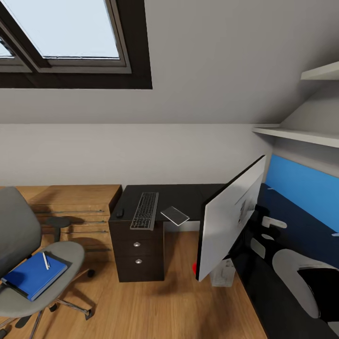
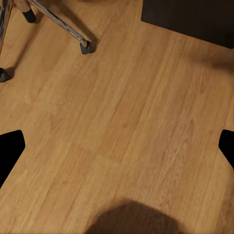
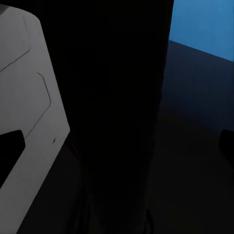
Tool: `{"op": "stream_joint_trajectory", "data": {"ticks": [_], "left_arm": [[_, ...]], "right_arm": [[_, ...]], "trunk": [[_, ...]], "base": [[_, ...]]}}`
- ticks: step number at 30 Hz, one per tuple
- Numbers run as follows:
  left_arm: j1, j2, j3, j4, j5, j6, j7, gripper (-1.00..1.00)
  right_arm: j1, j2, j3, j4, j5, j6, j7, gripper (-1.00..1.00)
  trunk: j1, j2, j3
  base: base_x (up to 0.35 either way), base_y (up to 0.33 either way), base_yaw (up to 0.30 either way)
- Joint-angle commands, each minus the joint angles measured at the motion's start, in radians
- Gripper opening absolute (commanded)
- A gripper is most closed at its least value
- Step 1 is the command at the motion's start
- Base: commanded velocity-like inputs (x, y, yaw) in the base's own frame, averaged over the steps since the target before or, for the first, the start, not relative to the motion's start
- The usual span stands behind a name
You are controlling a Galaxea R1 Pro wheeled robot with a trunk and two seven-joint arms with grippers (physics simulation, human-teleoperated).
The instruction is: In the bedroom, organize the workspace by keeping the computer under the desk, ensuring the monitor is on the desk, placing the keyboard on the desk next to the monitor, placing the mouse on the desk next to the keyboard, moving the folder from the swivel chair onto the desk next to the mouse, stacking the notebook on top of the folder with the pen on top of the notebook, and positioning the swivel chair next to the desk.
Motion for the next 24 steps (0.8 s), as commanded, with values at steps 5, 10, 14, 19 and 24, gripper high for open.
{"op": "stream_joint_trajectory", "data": {"ticks": [5,10,14,19,24], "left_arm": [[-0.001,0.001,-0.006,0.000,0.011,-0.006,0.006,1.00],[-0.001,0.001,-0.006,0.000,0.011,-0.006,0.006,1.00],[-0.001,0.001,-0.006,0.000,0.011,-0.006,0.006,1.00],[-0.001,0.001,-0.006,0.000,0.011,-0.005,0.006,1.00],[-0.001,0.001,-0.006,0.000,0.011,-0.005,0.006,1.00]], "right_arm": [[-0.001,0.001,0.008,0.000,-0.008,-0.002,-0.002,1.00],[-0.001,0.001,0.008,0.000,-0.008,-0.002,-0.002,1.00],[-0.001,0.001,0.008,0.000,-0.009,-0.002,-0.002,1.00],[-0.001,0.000,0.008,0.000,-0.008,-0.002,-0.002,1.00],[-0.001,0.001,0.008,0.000,-0.008,-0.002,-0.002,-1.00]], "trunk": [[0.000,-0.001,-0.001],[0.000,-0.001,-0.001],[0.000,-0.001,-0.001],[0.000,-0.001,-0.001],[0.000,-0.001,-0.001]], "base": [[0.056,0.000,0.000],[0.012,0.000,0.000],[0.045,0.000,0.000],[0.014,0.000,0.000],[0.001,0.000,0.000]]}}
